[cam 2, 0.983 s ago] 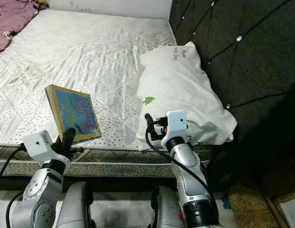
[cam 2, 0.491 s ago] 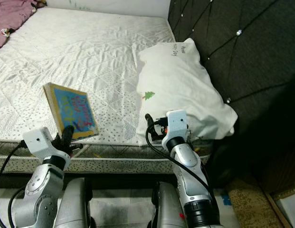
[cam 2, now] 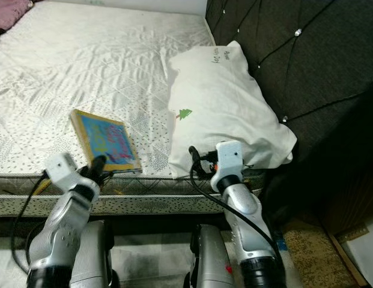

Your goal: Clean up the room

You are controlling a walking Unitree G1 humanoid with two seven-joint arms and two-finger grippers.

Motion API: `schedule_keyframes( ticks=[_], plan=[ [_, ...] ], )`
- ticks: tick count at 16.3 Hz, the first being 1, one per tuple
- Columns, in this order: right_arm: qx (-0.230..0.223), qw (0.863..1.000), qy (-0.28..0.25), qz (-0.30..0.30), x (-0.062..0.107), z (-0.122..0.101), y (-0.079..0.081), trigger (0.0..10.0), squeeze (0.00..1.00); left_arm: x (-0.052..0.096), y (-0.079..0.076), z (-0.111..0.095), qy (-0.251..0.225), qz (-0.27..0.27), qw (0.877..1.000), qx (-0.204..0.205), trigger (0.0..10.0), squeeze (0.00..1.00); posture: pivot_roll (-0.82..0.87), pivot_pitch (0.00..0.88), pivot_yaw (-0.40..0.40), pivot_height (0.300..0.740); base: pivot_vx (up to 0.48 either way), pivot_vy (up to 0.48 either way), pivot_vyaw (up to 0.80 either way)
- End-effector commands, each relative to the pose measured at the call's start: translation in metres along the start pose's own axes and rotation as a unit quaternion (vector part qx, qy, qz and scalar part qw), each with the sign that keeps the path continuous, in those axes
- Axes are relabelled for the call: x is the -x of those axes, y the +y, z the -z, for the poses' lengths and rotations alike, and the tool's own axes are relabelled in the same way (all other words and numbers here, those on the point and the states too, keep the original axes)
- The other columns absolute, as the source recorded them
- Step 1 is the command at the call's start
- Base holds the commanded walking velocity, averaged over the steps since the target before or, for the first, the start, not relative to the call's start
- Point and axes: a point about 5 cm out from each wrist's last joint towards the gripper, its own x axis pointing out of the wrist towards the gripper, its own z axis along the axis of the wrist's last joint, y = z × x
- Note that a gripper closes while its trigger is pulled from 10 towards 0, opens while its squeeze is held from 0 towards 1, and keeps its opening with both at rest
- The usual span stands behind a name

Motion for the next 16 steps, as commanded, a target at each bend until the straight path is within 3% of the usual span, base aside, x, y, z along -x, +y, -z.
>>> schedule_keyframes(
  ticks=[1,3,6,11,12,16],
  plan=[
    [0.003,1.0,-0.001,0.01,0.004,-0.003,-0.009,10.0,0.0,-0.007,-0.005,0.002,0.023,0.009,1.0,0.011,10.0,0.0,-0.04,0.113,-0.114,0.532,0.0,0.0,0.0],
    [0.012,1.0,0.001,0.012,0.008,-0.004,-0.013,10.0,0.0,-0.017,-0.002,0.004,0.059,0.006,0.998,0.029,10.0,0.0,-0.06,0.112,-0.12,0.532,0.0,0.0,0.0],
    [0.025,1.0,0.001,0.013,0.013,-0.006,-0.019,10.0,0.0,-0.024,-0.007,0.008,0.12,0.052,0.991,0.034,10.0,0.0,-0.08,0.11,-0.125,0.532,0.0,0.0,0.0],
    [0.041,0.999,0.005,0.013,0.018,-0.008,-0.024,10.0,0.0,-0.017,-0.047,0.026,0.192,0.139,0.968,0.083,10.0,0.0,-0.09,0.11,-0.135,0.532,0.0,0.0,0.0],
    [0.042,0.999,0.005,0.012,0.018,-0.008,-0.024,10.0,0.0,-0.017,-0.046,0.027,0.193,0.136,0.968,0.086,10.0,0.0,-0.09,0.11,-0.135,0.532,0.0,0.0,0.0],
    [0.044,0.999,0.008,0.008,0.016,-0.009,-0.024,10.0,0.0,-0.022,-0.015,0.019,0.203,0.108,0.97,0.083,10.0,0.0,-0.1,0.112,-0.145,0.532,0.0,0.0,0.0]
  ],
)
